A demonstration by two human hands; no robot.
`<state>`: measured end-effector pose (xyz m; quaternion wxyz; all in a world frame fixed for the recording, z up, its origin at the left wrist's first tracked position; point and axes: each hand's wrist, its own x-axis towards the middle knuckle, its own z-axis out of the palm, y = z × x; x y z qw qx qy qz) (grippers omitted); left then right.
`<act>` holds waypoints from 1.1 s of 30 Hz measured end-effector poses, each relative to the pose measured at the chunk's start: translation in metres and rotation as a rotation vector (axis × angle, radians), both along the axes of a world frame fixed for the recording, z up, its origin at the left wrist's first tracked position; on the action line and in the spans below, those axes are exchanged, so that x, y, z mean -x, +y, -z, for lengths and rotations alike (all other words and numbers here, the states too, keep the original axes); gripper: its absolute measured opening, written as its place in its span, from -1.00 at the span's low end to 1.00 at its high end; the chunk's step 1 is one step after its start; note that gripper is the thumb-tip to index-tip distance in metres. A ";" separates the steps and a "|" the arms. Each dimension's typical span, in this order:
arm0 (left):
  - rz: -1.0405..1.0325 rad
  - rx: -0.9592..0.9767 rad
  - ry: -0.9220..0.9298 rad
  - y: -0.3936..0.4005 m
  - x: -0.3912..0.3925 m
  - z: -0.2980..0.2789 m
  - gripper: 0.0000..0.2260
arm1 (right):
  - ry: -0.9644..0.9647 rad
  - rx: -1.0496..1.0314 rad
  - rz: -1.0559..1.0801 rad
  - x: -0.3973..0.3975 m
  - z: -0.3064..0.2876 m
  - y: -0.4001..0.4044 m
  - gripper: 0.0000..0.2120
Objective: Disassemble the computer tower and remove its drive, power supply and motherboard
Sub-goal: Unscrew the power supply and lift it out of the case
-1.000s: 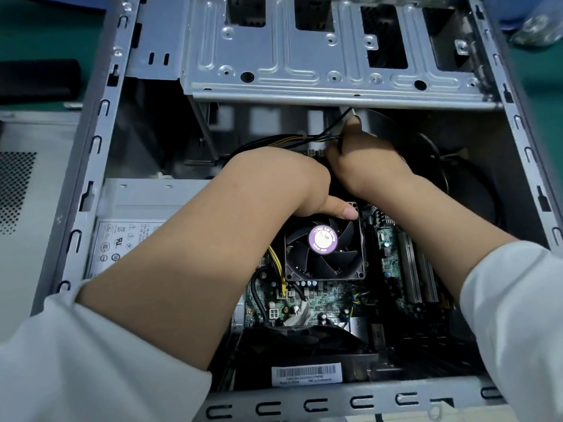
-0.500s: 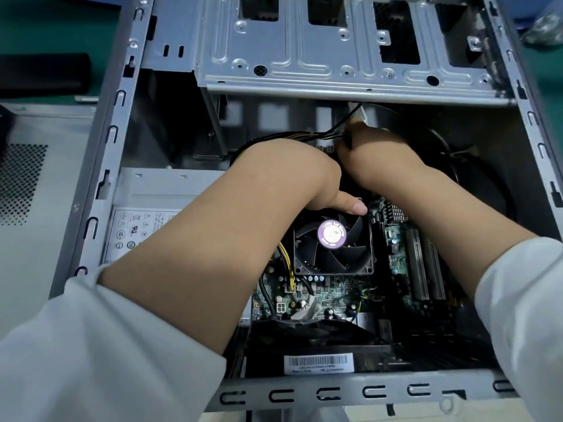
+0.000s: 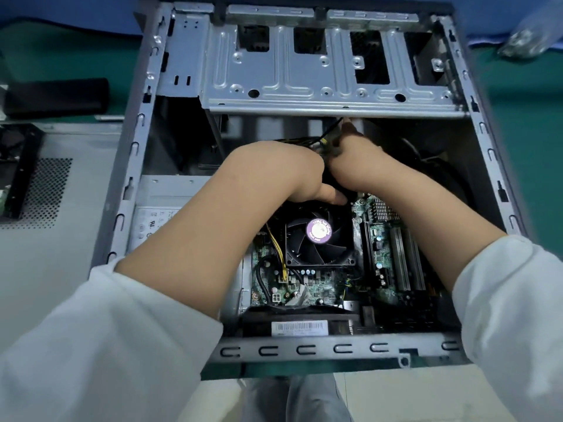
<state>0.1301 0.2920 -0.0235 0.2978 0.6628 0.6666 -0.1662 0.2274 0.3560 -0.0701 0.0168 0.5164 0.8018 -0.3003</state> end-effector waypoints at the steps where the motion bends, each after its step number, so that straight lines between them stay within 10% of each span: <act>1: -0.010 -0.019 0.009 -0.002 0.001 -0.007 -0.45 | 0.002 0.029 -0.017 -0.004 -0.006 -0.004 -0.70; 13: -0.237 -0.723 -0.063 -0.152 0.037 -0.025 -0.62 | 0.188 0.190 -0.035 -0.042 -0.066 -0.127 -0.69; 33: 0.183 -0.490 0.130 -0.217 0.051 -0.029 -0.03 | 0.081 -0.240 -0.113 -0.039 -0.071 -0.159 -0.74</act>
